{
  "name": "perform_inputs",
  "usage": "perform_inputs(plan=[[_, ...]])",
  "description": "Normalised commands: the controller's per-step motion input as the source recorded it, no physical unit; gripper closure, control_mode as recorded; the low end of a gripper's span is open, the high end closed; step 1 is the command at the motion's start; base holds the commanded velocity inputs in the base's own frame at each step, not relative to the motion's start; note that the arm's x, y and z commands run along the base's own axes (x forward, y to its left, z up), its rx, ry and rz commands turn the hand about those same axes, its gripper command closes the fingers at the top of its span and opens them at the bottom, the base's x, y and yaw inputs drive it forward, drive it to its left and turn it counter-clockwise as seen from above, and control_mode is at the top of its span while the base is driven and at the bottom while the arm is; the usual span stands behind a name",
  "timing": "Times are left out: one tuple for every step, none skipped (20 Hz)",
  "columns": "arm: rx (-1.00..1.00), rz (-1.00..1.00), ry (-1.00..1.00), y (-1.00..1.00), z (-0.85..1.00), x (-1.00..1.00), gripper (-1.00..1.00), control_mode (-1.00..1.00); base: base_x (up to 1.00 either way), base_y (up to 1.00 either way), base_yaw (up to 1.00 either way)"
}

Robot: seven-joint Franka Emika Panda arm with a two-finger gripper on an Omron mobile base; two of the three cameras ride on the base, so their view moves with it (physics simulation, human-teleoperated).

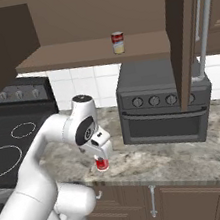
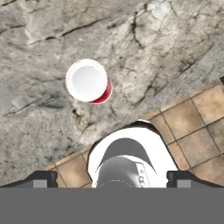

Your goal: Restock the canned food cabinet by taking the new fresh canned food from the counter and placing it in the cabinet. Then, take the old canned food from the cabinet and place it on the counter.

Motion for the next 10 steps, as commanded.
perform_inputs(plan=[[-0.03, 0.00, 0.13, 0.00, -0.24, 0.06, -1.00, -1.00, 0.00, 0.00, 0.00], [-0.02, 0.00, 0.13, 0.00, -0.24, 0.07, -1.00, -1.00, 0.00, 0.00, 0.00], [-0.02, 0.00, 0.13, 0.00, -0.26, 0.07, -1.00, -1.00, 0.00, 0.00, 0.00], [0.00, 0.00, 0.11, 0.00, -0.26, 0.10, -1.00, -1.00, 0.00, 0.00, 0.00], [0.00, 0.00, 0.07, 0.00, -0.28, 0.15, -1.00, -1.00, 0.00, 0.00, 0.00], [0.00, 0.00, 0.02, 0.00, -0.34, 0.26, -1.00, -1.00, 0.00, 0.00, 0.00], [0.00, 0.00, 0.00, 0.00, -0.37, 0.29, -1.00, -1.00, 0.00, 0.00, 0.00], [0.00, 0.00, 0.00, 0.00, -0.38, 0.32, -1.00, -1.00, 0.00, 0.00, 0.00], [0.00, 0.00, 0.00, 0.00, -0.39, 0.36, -1.00, -1.00, 0.00, 0.00, 0.00], [0.00, 0.00, 0.00, 0.00, -0.37, 0.40, -1.00, -1.00, 0.00, 0.00, 0.00]])
